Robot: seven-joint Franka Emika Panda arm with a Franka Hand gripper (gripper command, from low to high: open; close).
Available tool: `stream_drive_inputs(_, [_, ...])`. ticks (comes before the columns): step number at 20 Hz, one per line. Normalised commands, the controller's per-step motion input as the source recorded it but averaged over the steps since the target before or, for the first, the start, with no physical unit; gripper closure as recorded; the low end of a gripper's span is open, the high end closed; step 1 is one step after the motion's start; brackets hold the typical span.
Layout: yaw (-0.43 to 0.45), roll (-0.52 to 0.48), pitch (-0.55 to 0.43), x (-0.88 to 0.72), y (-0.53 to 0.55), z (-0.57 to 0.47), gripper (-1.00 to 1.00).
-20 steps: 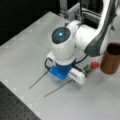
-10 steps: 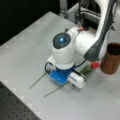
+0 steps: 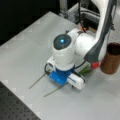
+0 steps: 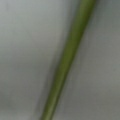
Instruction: Flower insertion into a vase
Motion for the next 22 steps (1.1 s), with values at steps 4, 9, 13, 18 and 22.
stream_drive_inputs(4, [0.011,-0.045,0.052,0.18,0.05,-0.21,1.00])
stream_drive_inputs(9, [0.032,-0.030,0.067,0.15,0.16,-0.19,1.00])
stream_drive_inputs(13, [0.036,-0.027,0.071,0.14,0.19,-0.16,1.00])
stream_drive_inputs(18, [0.042,-0.019,0.072,0.11,0.20,-0.12,1.00])
stream_drive_inputs(22, [0.044,-0.001,0.086,0.03,0.17,0.03,1.00])
